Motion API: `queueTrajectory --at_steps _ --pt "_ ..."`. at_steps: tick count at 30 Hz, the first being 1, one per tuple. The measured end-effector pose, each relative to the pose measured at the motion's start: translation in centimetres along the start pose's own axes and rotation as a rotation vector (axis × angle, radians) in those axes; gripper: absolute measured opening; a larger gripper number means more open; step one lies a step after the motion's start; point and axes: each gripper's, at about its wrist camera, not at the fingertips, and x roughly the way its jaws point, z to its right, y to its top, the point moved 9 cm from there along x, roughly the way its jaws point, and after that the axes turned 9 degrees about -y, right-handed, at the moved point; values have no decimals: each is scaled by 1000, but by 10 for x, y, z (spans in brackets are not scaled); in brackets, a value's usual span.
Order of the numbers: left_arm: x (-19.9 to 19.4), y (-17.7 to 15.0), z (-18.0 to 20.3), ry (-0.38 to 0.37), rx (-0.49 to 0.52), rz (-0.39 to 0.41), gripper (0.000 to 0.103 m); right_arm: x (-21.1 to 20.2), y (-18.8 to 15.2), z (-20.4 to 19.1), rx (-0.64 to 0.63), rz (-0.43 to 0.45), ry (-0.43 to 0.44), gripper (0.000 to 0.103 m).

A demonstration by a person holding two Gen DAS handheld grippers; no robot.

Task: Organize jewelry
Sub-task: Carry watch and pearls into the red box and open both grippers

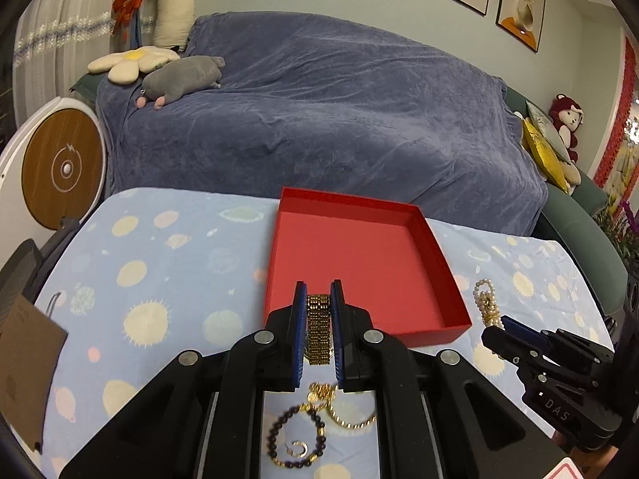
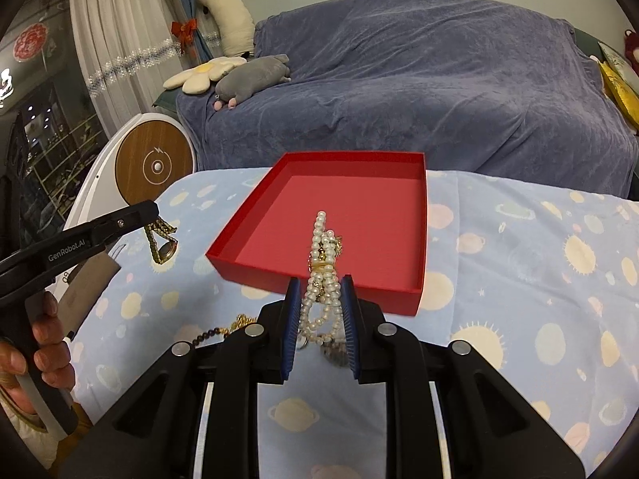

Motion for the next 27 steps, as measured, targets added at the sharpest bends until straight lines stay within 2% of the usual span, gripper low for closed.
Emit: queueTrajectory --at_steps 5,10,15,23,24,25,26,27 --pt "50 43 5 -34 12 -19 9 41 43 13 1 -2 -33 20" --pt "109 73 4 -45 8 -35 9 99 70 22 44 -45 -34 20" --pt "164 86 -6 -36 3 -70 9 151 82 22 85 -98 -22 20" --pt "219 84 -25 -40 -44 -118 9 200 79 24 29 -156 -76 21" --pt "222 84 -27 -26 -40 -119 10 203 77 27 26 -164 -88 22" --pt "223 84 -30 -7 -35 -111 12 205 77 31 30 -175 -101 31" --pt "223 84 -31 2 -28 -106 17 205 77 35 38 -178 -109 36" --pt "224 83 -33 14 -25 -105 26 203 78 38 42 -169 -115 40"
